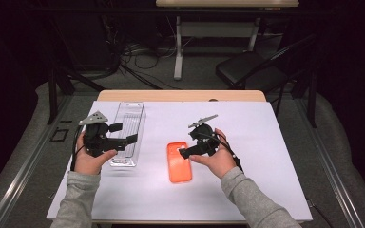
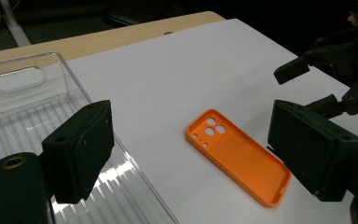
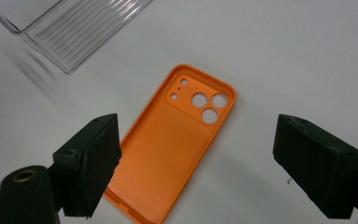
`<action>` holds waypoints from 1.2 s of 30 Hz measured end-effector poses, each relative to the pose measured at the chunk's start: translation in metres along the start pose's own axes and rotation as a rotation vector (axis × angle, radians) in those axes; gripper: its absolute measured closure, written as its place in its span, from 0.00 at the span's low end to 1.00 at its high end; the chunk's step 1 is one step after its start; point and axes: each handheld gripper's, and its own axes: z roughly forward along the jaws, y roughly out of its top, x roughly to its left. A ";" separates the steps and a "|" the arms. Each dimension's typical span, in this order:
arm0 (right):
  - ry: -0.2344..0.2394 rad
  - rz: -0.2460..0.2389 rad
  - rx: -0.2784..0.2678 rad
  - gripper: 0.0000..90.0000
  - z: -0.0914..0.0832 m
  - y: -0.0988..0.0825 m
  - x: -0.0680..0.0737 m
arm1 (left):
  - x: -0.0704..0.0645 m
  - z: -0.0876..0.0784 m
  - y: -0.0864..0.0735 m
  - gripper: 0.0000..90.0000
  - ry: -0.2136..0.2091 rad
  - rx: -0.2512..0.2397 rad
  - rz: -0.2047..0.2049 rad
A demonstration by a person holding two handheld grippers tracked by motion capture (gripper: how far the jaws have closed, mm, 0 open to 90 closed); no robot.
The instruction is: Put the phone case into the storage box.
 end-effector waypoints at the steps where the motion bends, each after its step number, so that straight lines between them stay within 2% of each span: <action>1: 0.000 0.000 0.000 0.17 0.000 0.000 0.000 | -0.001 0.000 0.000 0.16 -0.002 0.001 -0.003; 10: -0.002 0.014 0.024 0.28 0.007 0.003 -0.003 | -0.009 -0.004 -0.001 0.16 -0.004 0.008 0.022; 12: 0.005 0.030 0.025 0.33 0.008 0.002 -0.003 | -0.010 -0.004 -0.001 0.16 -0.006 0.009 0.025; 15: 0.007 0.033 0.053 0.35 0.011 0.002 -0.003 | -0.011 -0.005 -0.001 0.16 -0.013 0.009 0.023; 22: -0.014 0.023 0.074 0.37 0.017 0.001 -0.003 | -0.016 -0.004 -0.001 0.16 -0.019 0.015 0.034; 24: -0.006 0.017 0.067 0.44 0.019 0.001 -0.003 | -0.016 -0.004 -0.001 0.16 -0.016 0.019 0.037; 28: -0.017 0.038 0.107 0.44 0.021 0.001 -0.004 | -0.016 -0.003 -0.002 0.16 -0.018 0.023 0.035; 32: -0.030 0.068 0.099 0.47 0.024 0.000 -0.006 | -0.015 -0.003 -0.003 0.16 -0.019 0.024 0.028; 33: -0.039 0.085 0.079 0.48 0.026 -0.001 -0.007 | -0.014 -0.003 -0.003 0.16 -0.023 0.024 0.024; 36: -0.025 0.105 0.064 0.51 0.027 0.000 -0.007 | -0.014 -0.003 -0.003 0.16 -0.023 0.023 0.019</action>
